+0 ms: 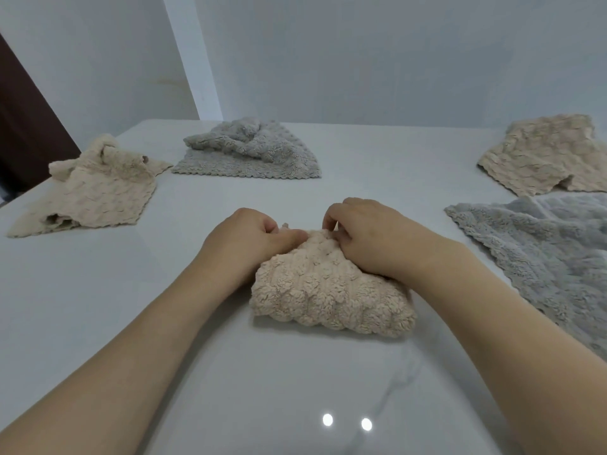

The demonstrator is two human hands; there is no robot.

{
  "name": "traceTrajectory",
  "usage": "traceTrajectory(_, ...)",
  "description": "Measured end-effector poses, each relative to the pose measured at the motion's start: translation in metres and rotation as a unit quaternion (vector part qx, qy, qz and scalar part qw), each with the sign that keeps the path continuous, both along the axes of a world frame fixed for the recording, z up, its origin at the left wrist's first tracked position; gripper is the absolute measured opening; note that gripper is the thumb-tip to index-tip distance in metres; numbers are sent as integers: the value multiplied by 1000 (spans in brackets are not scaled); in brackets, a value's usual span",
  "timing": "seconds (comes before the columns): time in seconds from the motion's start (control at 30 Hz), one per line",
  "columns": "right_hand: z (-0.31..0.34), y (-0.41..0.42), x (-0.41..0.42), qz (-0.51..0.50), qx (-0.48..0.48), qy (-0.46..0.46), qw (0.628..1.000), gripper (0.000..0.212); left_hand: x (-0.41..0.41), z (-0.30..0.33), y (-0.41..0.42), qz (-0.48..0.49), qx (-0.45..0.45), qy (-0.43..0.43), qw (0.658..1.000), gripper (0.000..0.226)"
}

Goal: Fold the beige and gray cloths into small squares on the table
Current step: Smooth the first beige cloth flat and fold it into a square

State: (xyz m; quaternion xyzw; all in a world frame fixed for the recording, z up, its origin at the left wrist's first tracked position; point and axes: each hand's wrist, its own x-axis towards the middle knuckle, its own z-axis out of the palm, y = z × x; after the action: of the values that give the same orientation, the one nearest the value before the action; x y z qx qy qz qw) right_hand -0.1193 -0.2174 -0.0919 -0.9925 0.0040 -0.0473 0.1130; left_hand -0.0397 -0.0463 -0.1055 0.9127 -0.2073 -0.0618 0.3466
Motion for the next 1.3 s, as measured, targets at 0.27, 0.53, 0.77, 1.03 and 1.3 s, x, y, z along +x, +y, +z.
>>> traceTrajectory(0.27, -5, -2, -2, -30, 1, -21, 999, 21, -2, 2, 4, -43, -154, 109, 981, 26)
traceTrajectory(0.53, -9, -8, 2, 3, -21, -51, 998, 42, -4, 0, 4, -10, -244, 144, 959, 15)
traceTrajectory(0.77, -9, -12, 2, -45, -11, -95, 994, 37, -11, 14, 6, -18, -253, 240, 937, 21)
traceTrajectory(1.03, -18, -19, 7, -65, 42, -84, 993, 37, -7, 0, 3, 8, -156, 124, 980, 29)
traceTrajectory(1.3, -20, -19, 7, -64, 75, -95, 991, 33, -11, 10, 6, -28, -132, 158, 978, 56)
